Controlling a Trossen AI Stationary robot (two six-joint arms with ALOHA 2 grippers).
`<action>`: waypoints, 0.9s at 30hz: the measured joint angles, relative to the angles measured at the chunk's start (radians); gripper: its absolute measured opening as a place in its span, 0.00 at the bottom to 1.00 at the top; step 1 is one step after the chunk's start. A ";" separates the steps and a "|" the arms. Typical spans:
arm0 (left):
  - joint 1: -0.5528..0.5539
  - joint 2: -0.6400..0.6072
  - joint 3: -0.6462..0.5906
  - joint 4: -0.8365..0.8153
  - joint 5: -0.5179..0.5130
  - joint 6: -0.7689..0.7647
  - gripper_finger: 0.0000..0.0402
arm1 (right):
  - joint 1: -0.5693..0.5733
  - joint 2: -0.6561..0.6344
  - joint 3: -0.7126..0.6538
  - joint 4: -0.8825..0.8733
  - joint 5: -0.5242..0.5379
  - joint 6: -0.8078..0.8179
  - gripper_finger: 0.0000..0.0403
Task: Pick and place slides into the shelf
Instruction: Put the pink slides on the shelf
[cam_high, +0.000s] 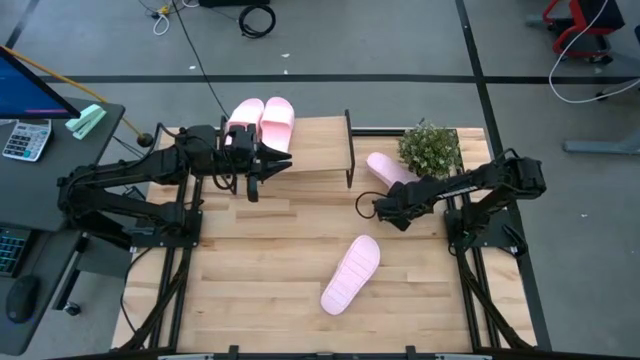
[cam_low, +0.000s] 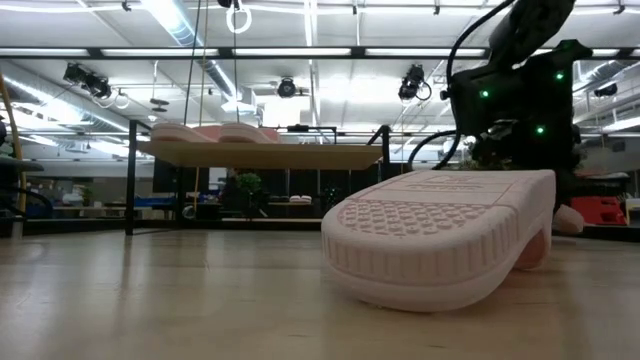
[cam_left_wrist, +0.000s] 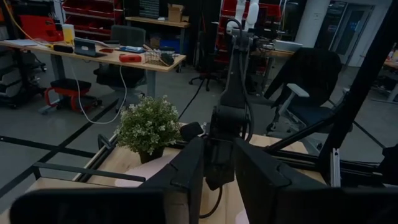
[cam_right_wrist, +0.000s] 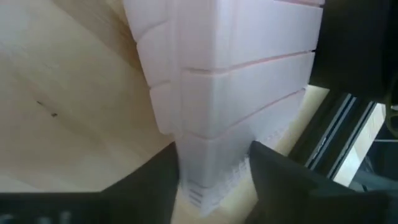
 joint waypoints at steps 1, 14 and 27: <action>0.000 0.000 0.000 0.000 0.000 0.000 0.23 | -0.005 0.000 -0.001 0.000 -0.003 0.000 0.41; 0.000 0.000 0.000 -0.001 0.000 0.008 0.22 | 0.019 -0.053 0.030 -0.029 -0.119 0.065 0.14; 0.000 0.000 0.000 -0.002 0.000 0.036 0.22 | 0.125 -0.225 0.174 -0.166 -0.291 0.281 0.13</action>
